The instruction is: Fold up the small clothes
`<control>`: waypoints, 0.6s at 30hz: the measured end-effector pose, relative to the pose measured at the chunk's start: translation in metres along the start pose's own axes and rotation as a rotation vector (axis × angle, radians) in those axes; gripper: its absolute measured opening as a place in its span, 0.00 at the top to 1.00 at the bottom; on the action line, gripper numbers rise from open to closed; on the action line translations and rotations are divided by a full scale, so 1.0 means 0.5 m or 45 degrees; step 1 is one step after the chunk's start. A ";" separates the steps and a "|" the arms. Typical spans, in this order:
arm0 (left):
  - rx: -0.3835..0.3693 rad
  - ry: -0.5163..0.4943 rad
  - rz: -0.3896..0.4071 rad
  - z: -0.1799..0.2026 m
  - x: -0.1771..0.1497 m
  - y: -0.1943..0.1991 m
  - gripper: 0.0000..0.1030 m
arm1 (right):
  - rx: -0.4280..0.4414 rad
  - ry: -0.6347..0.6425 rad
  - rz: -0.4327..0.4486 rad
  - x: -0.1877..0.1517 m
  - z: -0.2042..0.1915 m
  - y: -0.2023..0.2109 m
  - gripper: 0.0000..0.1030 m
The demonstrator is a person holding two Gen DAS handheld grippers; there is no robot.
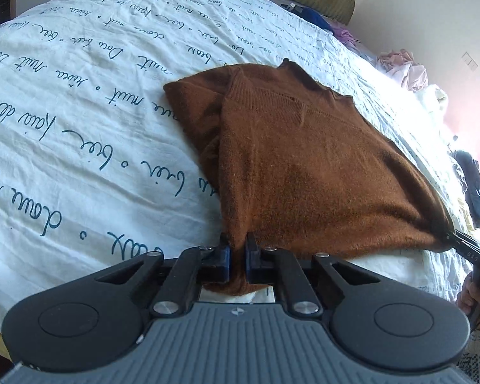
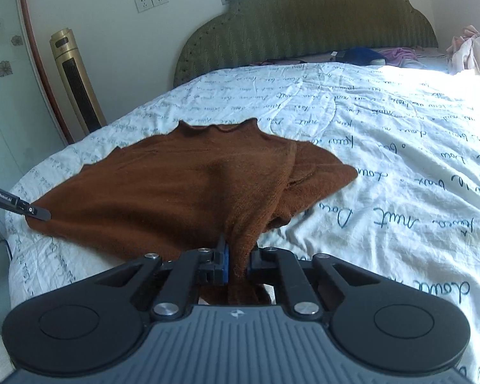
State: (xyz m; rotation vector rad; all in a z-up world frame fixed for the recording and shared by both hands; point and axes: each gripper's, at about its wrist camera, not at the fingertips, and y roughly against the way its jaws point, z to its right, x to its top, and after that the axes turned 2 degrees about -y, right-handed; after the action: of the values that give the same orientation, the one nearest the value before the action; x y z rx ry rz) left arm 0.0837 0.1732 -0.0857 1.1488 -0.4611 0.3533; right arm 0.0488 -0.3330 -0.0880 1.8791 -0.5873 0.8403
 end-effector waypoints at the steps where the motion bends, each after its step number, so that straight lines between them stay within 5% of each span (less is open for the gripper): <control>1: 0.004 -0.009 -0.003 -0.005 -0.002 -0.002 0.87 | 0.001 -0.013 -0.015 -0.014 0.000 -0.002 0.92; 5: 0.002 -0.006 -0.012 -0.014 0.002 0.004 0.81 | -0.012 -0.045 -0.067 -0.048 0.013 -0.015 0.82; 7: -0.019 0.039 0.030 -0.020 0.006 0.027 0.74 | -0.057 -0.028 -0.090 -0.032 0.008 -0.002 0.48; 8: -0.008 0.056 0.049 -0.023 0.007 0.041 0.67 | -0.141 0.023 -0.055 -0.023 -0.005 0.015 0.17; 9: -0.022 0.081 0.080 -0.028 0.008 0.058 0.44 | -0.216 0.086 0.000 -0.014 -0.021 0.034 0.09; 10: -0.065 0.106 0.114 -0.035 0.006 0.073 0.21 | -0.272 0.153 0.052 -0.006 -0.042 0.053 0.10; 11: -0.102 0.134 0.150 -0.039 0.003 0.088 0.15 | -0.284 0.196 0.082 0.005 -0.059 0.066 0.10; 18: -0.193 0.233 0.126 -0.028 0.004 0.052 0.09 | -0.032 0.192 0.242 0.093 -0.180 0.023 0.09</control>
State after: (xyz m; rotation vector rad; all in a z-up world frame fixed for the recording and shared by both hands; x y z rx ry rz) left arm 0.0750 0.1959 -0.0687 0.9394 -0.3778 0.4966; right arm 0.0439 -0.2581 -0.0189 1.7382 -0.6860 1.0837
